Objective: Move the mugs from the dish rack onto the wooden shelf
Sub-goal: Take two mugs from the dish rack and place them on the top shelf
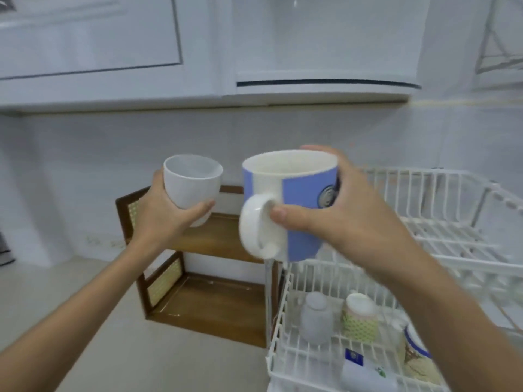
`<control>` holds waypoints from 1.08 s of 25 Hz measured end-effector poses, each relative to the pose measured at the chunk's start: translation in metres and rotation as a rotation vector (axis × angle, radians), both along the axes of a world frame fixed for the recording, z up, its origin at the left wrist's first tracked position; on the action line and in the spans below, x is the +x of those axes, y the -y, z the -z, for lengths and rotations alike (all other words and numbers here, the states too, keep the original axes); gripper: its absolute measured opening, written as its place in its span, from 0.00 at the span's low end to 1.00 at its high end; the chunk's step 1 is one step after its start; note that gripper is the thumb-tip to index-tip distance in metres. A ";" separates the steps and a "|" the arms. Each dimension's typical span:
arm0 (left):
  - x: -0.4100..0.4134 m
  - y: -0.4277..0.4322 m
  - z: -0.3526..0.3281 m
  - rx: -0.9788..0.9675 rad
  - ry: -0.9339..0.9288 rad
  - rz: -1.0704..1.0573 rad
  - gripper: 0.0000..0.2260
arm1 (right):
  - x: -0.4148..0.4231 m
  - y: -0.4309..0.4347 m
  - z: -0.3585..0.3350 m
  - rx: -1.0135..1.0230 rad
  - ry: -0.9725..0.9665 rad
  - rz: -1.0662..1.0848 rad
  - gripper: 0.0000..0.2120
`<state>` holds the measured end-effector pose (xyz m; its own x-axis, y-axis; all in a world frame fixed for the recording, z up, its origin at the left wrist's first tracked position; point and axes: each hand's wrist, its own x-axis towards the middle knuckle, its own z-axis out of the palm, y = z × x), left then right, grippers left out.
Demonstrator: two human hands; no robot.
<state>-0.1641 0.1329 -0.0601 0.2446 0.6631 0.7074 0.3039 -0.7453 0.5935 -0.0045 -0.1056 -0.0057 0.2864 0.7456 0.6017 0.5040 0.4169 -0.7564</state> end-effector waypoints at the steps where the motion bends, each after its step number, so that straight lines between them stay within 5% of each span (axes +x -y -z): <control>1: -0.006 -0.014 0.004 -0.085 0.022 -0.002 0.41 | -0.018 -0.017 0.006 -0.004 -0.046 -0.017 0.33; 5: -0.026 -0.071 0.019 -0.249 0.020 0.012 0.44 | -0.072 -0.101 0.025 0.014 -0.150 0.106 0.38; 9: -0.034 -0.116 0.041 -0.279 -0.007 -0.046 0.27 | -0.078 -0.188 0.046 -0.010 -0.277 0.281 0.42; 15: -0.024 -0.167 0.076 -0.433 -0.058 -0.142 0.36 | -0.044 -0.272 0.094 -0.140 -0.253 0.544 0.39; 27: -0.012 -0.224 0.096 -0.471 -0.022 0.068 0.35 | -0.030 -0.346 0.138 -0.292 -0.234 0.595 0.39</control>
<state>-0.1759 0.3566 -0.1561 0.3099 0.8924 0.3280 0.2798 -0.4153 0.8656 -0.0343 0.2401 -0.1440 0.7936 0.5435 0.2736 0.3938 -0.1159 -0.9119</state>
